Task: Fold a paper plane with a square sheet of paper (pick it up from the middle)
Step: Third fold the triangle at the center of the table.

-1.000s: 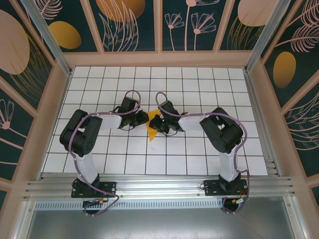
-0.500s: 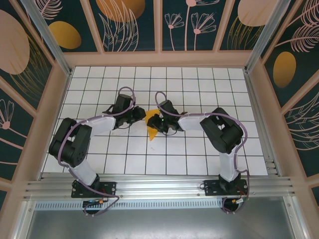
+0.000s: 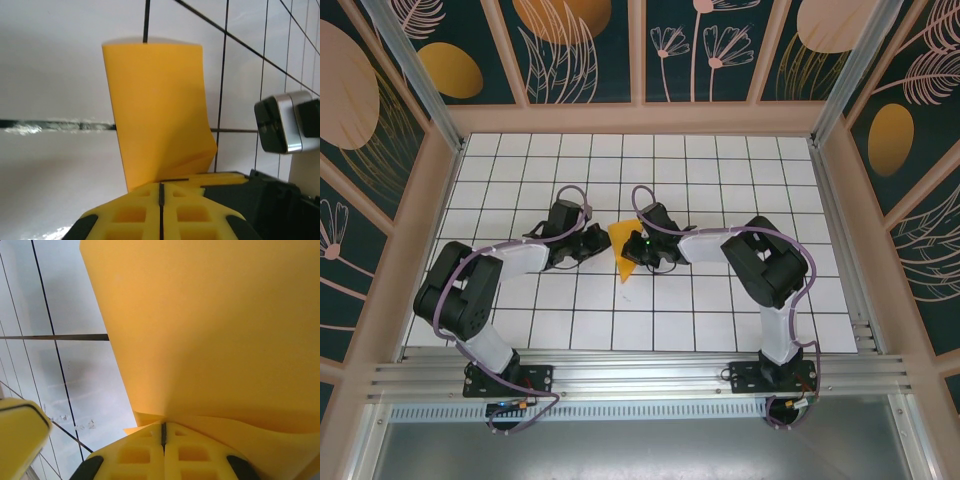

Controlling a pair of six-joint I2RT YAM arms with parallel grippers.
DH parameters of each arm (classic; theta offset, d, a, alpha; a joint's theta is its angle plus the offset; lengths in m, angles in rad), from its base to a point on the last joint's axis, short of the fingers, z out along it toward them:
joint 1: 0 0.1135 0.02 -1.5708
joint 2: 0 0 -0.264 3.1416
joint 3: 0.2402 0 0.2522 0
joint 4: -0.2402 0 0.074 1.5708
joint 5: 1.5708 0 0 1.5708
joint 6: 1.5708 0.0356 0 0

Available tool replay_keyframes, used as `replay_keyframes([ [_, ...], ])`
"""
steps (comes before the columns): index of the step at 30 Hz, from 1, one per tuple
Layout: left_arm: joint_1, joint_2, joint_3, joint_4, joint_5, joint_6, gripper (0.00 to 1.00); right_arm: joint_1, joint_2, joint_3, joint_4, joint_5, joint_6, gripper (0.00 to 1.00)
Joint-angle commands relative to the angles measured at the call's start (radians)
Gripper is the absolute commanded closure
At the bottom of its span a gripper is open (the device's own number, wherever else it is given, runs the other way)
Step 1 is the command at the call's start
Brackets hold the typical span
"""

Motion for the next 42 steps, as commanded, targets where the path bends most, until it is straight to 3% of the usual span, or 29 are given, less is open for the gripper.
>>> replay_keyframes([
  [1, 0.002, -0.025, -0.033, 0.080, 0.091, -0.026, 0.95, -0.002, -0.009, -0.022, -0.024, 0.012, -0.009, 0.99],
  [8, -0.016, 0.017, -0.043, 0.109, 0.134, -0.025, 0.98, -0.001, -0.014, -0.029, -0.024, 0.017, -0.004, 1.00],
  [42, -0.029, 0.142, 0.016, 0.048, 0.081, 0.015, 1.00, -0.004, -0.051, -0.042, -0.012, 0.014, 0.002, 1.00],
])
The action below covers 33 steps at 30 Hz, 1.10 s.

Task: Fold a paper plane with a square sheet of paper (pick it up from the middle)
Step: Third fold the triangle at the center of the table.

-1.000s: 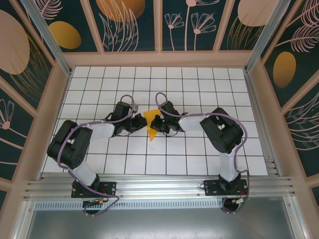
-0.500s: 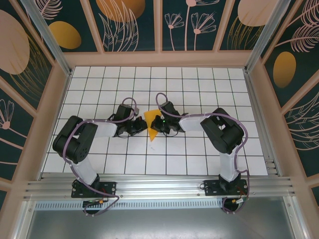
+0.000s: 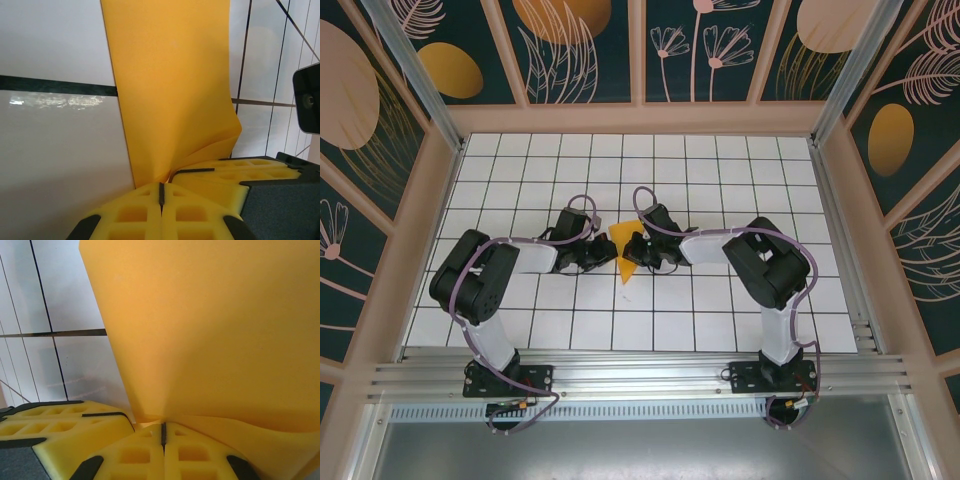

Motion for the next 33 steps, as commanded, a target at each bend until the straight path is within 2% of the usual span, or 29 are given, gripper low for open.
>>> replay_keyframes([
  [1, -0.007, 0.021, 0.025, -0.033, -0.020, 0.030, 1.00, -0.004, -0.040, -0.019, -0.023, 0.012, 0.002, 1.00],
  [18, -0.019, 0.051, 0.066, -0.128, -0.084, 0.067, 1.00, -0.004, -0.095, -0.019, -0.023, -0.008, -0.004, 1.00],
  [25, -0.021, 0.053, 0.074, -0.143, -0.099, 0.074, 1.00, -0.002, -0.150, -0.046, -0.048, -0.017, -0.015, 0.97],
  [33, -0.022, 0.052, 0.077, -0.145, -0.103, 0.074, 1.00, 0.008, -0.137, -0.091, -0.041, -0.041, -0.010, 0.95],
])
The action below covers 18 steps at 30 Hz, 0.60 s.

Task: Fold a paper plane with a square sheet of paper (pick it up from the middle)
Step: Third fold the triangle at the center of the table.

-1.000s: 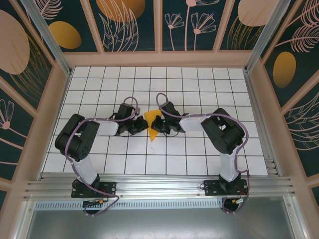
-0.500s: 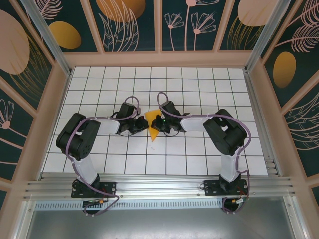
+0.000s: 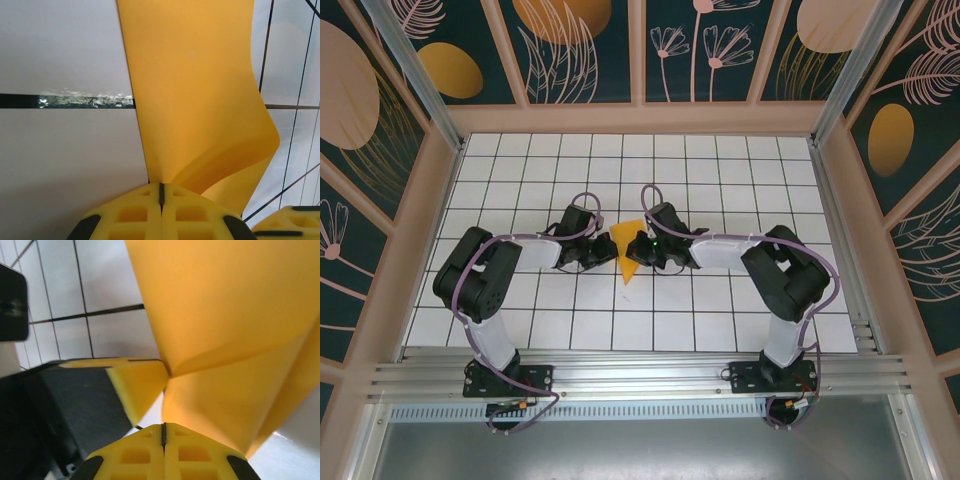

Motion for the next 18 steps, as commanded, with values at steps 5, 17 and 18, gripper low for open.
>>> replay_keyframes([
  [5, -0.005, 0.028, 0.018, -0.044, -0.045, 0.023, 1.00, 0.009, 0.012, -0.037, -0.004, -0.031, -0.002, 0.95],
  [17, -0.004, -0.011, 0.018, -0.040, -0.050, 0.009, 1.00, 0.006, 0.033, -0.039, 0.014, 0.027, 0.026, 0.95],
  [18, -0.004, -0.018, 0.015, -0.035, -0.049, 0.006, 1.00, 0.005, 0.034, -0.036, 0.013, 0.034, 0.029, 0.95],
])
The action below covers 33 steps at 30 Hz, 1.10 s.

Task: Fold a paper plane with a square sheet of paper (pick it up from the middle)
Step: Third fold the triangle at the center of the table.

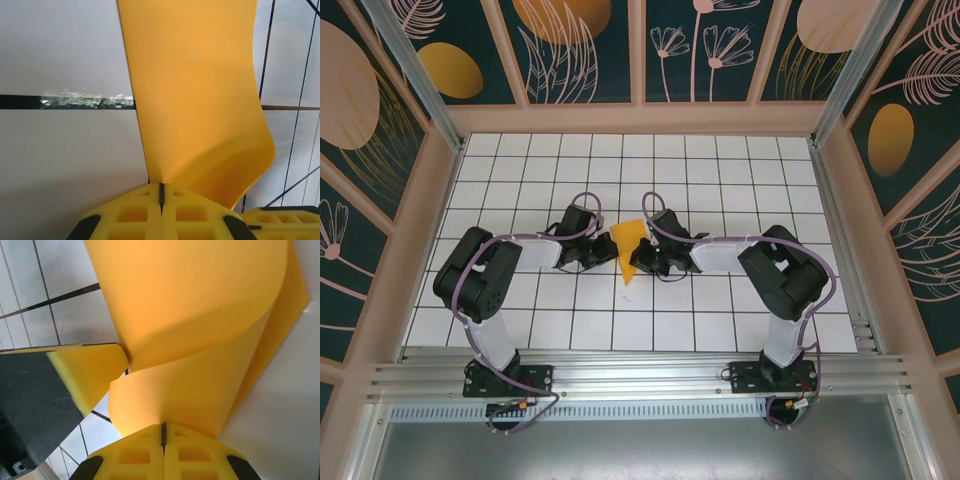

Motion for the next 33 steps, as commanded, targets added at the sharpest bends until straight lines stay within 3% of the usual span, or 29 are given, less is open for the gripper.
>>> replay_keyframes([
  [1, -0.003, -0.025, 0.008, -0.023, -0.039, 0.002, 1.00, 0.004, 0.023, 0.008, 0.013, 0.035, 0.024, 0.95],
  [9, -0.003, -0.121, -0.016, 0.018, -0.092, -0.031, 0.90, 0.004, 0.026, 0.011, 0.014, 0.055, 0.035, 0.95],
  [15, -0.004, -0.077, 0.018, 0.027, -0.107, -0.019, 0.85, 0.004, 0.023, 0.006, 0.020, 0.059, 0.040, 0.95],
  [22, -0.003, 0.023, 0.079, 0.029, -0.077, -0.007, 0.84, 0.005, 0.027, 0.007, 0.027, 0.070, 0.050, 0.95],
  [33, -0.003, 0.051, 0.094, -0.017, -0.089, 0.011, 0.86, 0.004, 0.041, 0.017, 0.023, 0.075, 0.052, 0.95],
])
